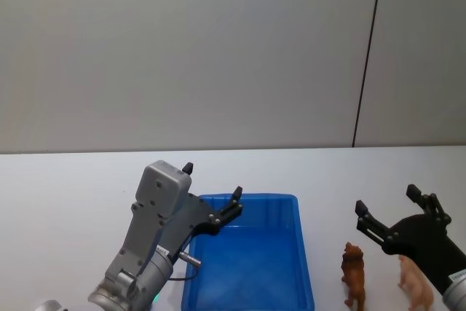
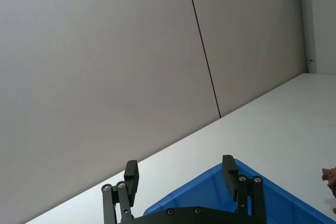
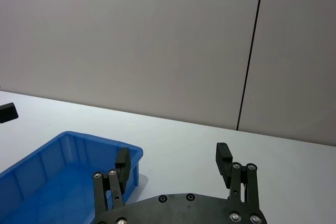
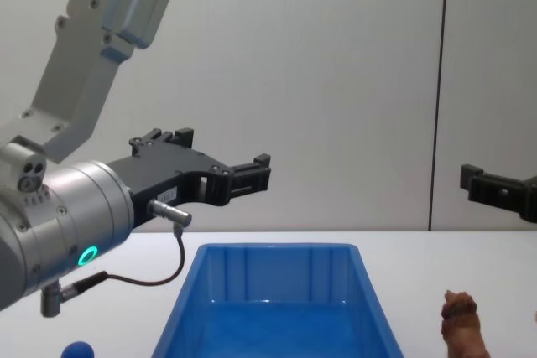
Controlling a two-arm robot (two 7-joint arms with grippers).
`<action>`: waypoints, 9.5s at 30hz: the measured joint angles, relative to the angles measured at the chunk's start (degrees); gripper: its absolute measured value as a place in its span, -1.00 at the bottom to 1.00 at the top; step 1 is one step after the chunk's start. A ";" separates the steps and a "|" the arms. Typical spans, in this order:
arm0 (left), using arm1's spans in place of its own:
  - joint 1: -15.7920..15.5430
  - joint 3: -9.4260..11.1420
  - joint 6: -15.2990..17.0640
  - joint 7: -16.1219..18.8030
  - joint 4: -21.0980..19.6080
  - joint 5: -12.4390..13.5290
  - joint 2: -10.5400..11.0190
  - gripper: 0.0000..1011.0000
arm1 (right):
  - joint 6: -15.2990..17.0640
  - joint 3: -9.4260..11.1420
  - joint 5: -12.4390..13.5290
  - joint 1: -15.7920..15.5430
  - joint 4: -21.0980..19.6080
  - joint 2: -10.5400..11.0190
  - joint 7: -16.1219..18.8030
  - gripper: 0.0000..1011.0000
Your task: Pick up the two dolls from the table and place them into the box.
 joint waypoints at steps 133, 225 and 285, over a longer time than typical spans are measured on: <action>0.00 0.00 0.00 0.00 0.00 0.00 0.00 0.98 | 15.09 -0.53 0.29 12.99 7.70 -1.27 22.17 -0.25; 0.00 0.00 0.00 0.00 0.00 0.00 0.00 0.98 | 22.35 -2.27 4.20 4.34 9.37 1.97 11.13 0.39; 0.00 0.00 0.00 0.00 0.00 0.00 0.00 0.98 | 22.31 -5.70 0.80 21.60 18.11 -8.18 20.98 0.09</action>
